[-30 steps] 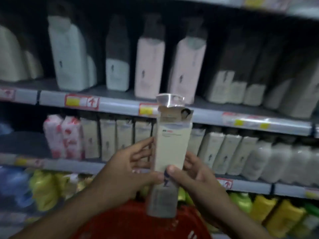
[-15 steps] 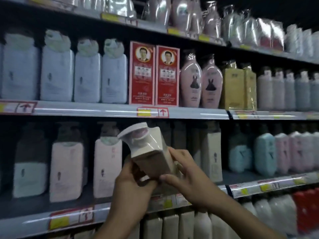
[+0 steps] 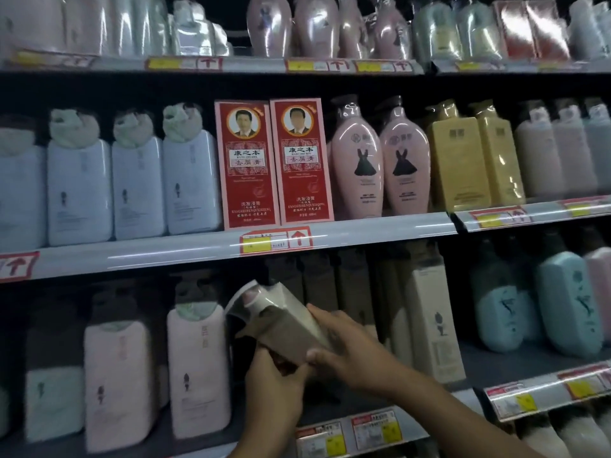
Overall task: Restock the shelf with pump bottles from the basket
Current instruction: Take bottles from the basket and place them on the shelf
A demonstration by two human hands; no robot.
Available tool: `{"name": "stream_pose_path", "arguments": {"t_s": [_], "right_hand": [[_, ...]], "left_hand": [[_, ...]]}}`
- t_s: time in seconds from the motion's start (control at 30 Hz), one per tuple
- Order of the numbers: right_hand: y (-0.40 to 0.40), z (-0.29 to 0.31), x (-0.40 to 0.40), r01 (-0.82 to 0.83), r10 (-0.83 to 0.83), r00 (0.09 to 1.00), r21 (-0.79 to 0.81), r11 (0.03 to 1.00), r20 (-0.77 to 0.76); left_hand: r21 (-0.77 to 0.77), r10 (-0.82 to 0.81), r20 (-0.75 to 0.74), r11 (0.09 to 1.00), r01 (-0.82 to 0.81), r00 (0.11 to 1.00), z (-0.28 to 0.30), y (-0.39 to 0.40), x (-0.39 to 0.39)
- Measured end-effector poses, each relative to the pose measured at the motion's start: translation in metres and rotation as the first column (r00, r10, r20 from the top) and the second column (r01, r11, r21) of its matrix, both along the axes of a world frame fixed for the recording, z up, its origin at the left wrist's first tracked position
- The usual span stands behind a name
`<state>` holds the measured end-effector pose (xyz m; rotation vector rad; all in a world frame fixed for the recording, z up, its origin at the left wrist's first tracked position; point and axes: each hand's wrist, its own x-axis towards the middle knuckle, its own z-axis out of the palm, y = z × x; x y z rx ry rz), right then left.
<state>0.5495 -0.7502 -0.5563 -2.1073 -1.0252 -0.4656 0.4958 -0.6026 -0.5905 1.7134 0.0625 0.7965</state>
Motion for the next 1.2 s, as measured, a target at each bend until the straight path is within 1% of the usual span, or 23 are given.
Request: {"name": "stream_pose_path", "arguments": {"t_s": [0.07,0.17,0.23,0.3,0.33,0.5,0.7,0.8,0.9,0.97,1.03,1.13,1.17,1.2], "right_hand": [[0.006,0.001,0.01,-0.017,0.02,0.999,0.083,0.996,-0.036],[0.016,-0.003,0.024,-0.032,0.071,0.991,0.303,0.952,-0.117],[0.022,-0.011,0.029,0.004,0.088,0.978,0.435,0.901,-0.19],[0.026,-0.019,0.029,0.051,0.102,0.958,0.51,0.859,-0.267],[0.027,-0.023,0.028,0.065,0.105,0.954,0.533,0.844,-0.282],[0.037,-0.028,0.023,0.033,0.174,0.936,0.569,0.822,-0.305],[0.04,-0.023,0.014,0.045,0.19,0.923,0.584,0.811,-0.335],[0.042,-0.024,0.009,0.043,0.223,0.905,0.599,0.8,-0.363],[0.048,-0.028,0.01,0.054,0.206,0.909,0.592,0.804,-0.362],[0.051,-0.029,0.011,0.055,0.201,0.909,0.585,0.81,-0.364],[0.052,-0.028,0.007,0.064,0.223,0.891,0.595,0.801,-0.396],[0.045,-0.023,-0.009,0.099,0.323,0.813,0.661,0.744,-0.485],[0.042,-0.021,-0.015,0.133,0.336,0.796,0.686,0.715,-0.504],[0.04,-0.022,-0.021,0.172,0.308,0.806,0.698,0.695,-0.505]], "left_hand": [[0.024,0.032,0.021,0.999,-0.032,0.999,0.005,0.004,0.009],[0.107,0.065,0.076,0.992,-0.073,0.995,0.018,0.003,0.021],[0.192,0.055,0.092,0.979,-0.072,0.994,0.024,0.001,0.026],[0.291,0.044,0.084,0.954,-0.066,0.996,0.025,0.0,0.027],[0.323,0.041,0.08,0.944,-0.064,0.996,0.025,0.002,0.027],[0.368,0.041,0.077,0.927,-0.067,0.996,0.023,0.013,0.02],[0.396,0.02,0.055,0.917,-0.04,0.998,0.027,0.02,0.016],[0.436,0.035,0.044,0.898,-0.05,0.998,0.029,0.024,0.014],[0.456,0.05,0.039,0.888,-0.062,0.998,0.029,0.03,0.013],[0.443,0.044,0.021,0.895,-0.049,0.999,0.029,0.033,0.011],[0.417,0.026,-0.022,0.909,-0.014,0.999,0.031,0.034,0.006],[0.321,0.016,-0.077,0.947,0.009,0.997,0.039,0.035,-0.003],[0.3,0.014,-0.072,0.954,0.009,0.997,0.041,0.036,-0.008],[0.289,0.009,-0.053,0.957,0.006,0.999,0.043,0.038,-0.015]]}}
